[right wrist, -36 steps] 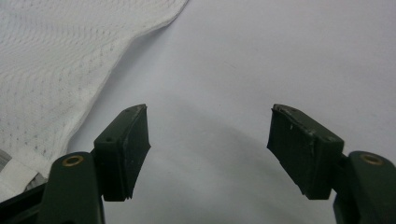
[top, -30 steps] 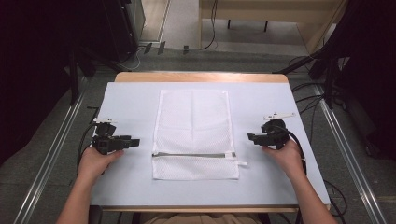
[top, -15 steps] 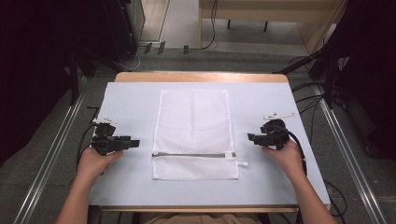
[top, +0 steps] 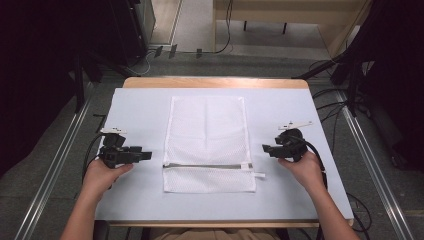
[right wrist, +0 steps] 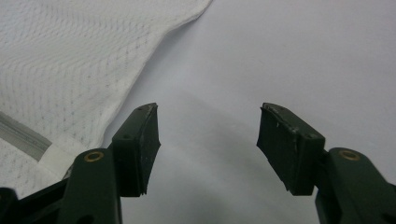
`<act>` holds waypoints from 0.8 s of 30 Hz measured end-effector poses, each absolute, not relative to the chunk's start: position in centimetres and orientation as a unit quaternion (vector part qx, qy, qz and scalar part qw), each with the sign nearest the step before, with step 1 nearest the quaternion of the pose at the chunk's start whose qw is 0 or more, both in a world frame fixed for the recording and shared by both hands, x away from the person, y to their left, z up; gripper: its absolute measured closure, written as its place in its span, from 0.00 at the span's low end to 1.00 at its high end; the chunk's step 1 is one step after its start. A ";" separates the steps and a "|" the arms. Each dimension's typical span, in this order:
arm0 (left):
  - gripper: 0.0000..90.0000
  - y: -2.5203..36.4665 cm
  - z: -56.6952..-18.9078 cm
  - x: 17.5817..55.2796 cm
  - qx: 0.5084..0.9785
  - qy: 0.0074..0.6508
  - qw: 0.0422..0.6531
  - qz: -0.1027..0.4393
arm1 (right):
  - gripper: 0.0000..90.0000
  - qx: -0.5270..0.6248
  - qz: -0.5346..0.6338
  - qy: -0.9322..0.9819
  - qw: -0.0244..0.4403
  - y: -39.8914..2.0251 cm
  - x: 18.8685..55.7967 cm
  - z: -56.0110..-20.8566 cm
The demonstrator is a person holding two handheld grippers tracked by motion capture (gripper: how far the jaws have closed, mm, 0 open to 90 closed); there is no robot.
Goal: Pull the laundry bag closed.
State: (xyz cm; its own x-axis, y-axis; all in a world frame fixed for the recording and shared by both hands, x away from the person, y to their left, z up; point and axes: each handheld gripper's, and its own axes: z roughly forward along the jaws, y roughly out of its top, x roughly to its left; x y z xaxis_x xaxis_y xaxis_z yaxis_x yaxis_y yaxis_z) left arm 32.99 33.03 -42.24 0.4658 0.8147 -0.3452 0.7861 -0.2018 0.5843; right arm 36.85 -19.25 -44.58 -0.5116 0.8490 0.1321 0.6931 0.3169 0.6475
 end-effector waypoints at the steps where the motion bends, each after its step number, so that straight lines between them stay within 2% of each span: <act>1: 0.43 33.0 -42.2 33.0 0.775 0.517 0.364 0.019 | 0.44 0.478 0.333 0.804 0.117 -19.2 36.8 -44.6; 12: 0.47 33.1 -42.0 32.3 0.774 0.513 0.371 0.021 | 0.46 0.464 0.333 0.813 0.110 -18.0 36.4 -44.0; 20: 0.54 33.2 -41.8 31.8 0.770 0.510 0.383 0.025 | 0.46 0.453 0.335 0.820 0.105 -17.1 36.3 -43.7; 24: 0.53 33.3 -41.8 31.6 0.771 0.512 0.377 0.026 | 0.47 0.442 0.337 0.825 0.104 -16.5 36.3 -43.5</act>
